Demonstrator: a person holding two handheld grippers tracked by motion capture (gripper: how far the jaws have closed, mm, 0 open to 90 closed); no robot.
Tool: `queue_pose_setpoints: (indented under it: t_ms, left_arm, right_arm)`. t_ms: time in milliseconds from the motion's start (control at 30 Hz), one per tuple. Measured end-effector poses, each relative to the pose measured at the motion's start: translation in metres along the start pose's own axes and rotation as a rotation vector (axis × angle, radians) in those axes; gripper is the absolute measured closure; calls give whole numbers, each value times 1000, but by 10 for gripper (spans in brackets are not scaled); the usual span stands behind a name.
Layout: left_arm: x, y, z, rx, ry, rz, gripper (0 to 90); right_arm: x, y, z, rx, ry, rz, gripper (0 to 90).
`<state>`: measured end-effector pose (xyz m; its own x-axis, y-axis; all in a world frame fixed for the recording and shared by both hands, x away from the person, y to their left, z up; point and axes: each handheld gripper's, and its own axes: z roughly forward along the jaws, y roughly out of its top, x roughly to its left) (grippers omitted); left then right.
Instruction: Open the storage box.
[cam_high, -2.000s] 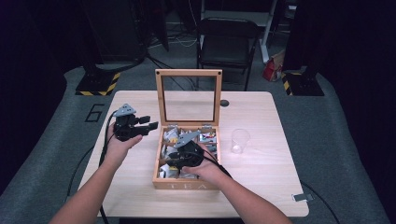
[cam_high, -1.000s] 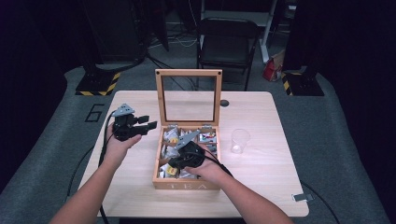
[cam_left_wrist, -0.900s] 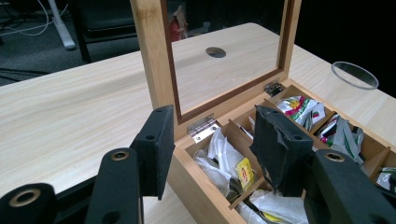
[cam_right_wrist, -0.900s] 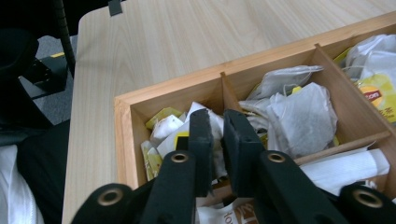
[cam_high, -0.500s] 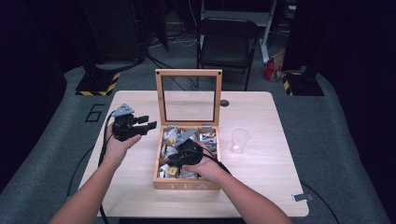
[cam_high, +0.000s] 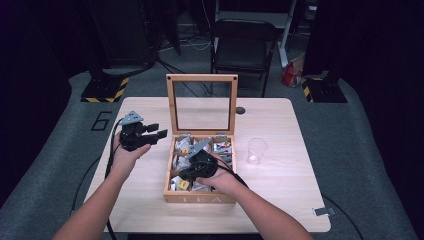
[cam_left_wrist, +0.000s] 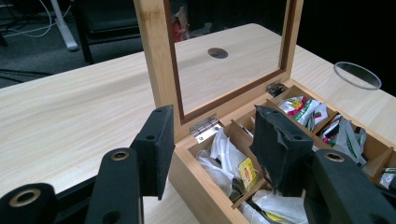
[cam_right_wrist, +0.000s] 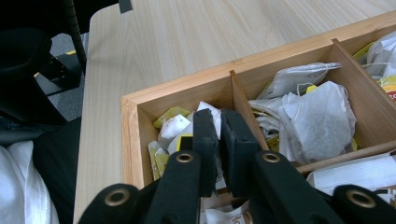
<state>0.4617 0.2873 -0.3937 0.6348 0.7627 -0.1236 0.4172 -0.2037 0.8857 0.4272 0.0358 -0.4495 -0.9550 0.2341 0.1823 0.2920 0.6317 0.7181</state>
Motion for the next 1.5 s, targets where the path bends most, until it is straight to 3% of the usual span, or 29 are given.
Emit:
queue_pose_setpoints:
  t_ms: [667,1500]
  left_arm:
    - [0,0,2,0,5,-5,483]
    - [1,0,1,-7,8,-6,483]
  right_arm:
    - [9,3,-7,-20,29,-16,898]
    - [10,24,-46,-90,-26,-11,898]
